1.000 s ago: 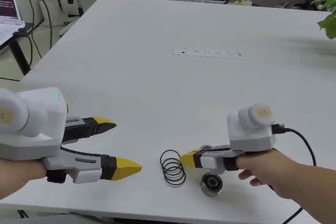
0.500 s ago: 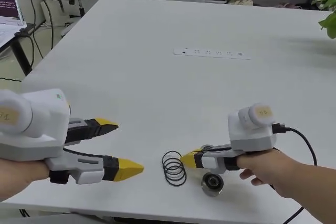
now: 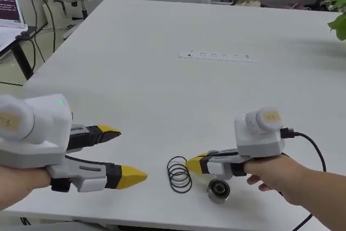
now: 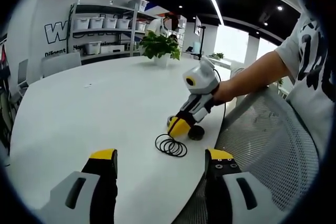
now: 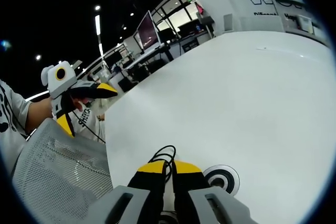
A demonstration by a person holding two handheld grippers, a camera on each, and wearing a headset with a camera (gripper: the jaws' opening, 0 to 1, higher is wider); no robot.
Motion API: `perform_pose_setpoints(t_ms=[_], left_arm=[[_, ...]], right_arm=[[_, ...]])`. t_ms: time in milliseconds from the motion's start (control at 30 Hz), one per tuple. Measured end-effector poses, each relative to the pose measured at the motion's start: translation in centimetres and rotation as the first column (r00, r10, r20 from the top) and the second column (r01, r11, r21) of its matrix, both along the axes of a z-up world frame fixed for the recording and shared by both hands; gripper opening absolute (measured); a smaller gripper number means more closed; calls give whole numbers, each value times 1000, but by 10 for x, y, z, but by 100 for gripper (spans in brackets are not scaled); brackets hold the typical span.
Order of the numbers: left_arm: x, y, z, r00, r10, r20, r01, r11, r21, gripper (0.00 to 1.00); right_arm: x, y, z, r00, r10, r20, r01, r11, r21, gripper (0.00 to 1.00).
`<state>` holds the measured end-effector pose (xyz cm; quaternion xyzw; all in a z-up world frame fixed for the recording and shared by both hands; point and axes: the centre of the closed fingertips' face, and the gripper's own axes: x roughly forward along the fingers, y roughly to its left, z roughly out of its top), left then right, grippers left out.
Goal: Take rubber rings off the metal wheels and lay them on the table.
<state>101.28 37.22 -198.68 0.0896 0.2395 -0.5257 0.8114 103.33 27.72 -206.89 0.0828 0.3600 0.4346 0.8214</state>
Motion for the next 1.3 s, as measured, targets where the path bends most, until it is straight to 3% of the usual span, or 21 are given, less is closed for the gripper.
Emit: perform_pose_setpoints(t_ms=[367,667,933,1300], left_arm=[[-2,-4,2,1000,-8,-2,8,1000,5,65],[-2,-9,7,1000,-15,2,15,1000,-3,65],[-3,-13,9,1000,-17,8,17,1000,-9,65],[-4,-20,18,999,-24,29,24,1000,-14,67]], right_arm=[[0,-1,3,1000,1,7,-1,1000,4,4],[1,-3,23,999,-6,33,5,999,38,7],[-2,-12,42,996,3,85,-6,999,42,11],[-16,-36,67,985,-4,174,1,1000,22,25]])
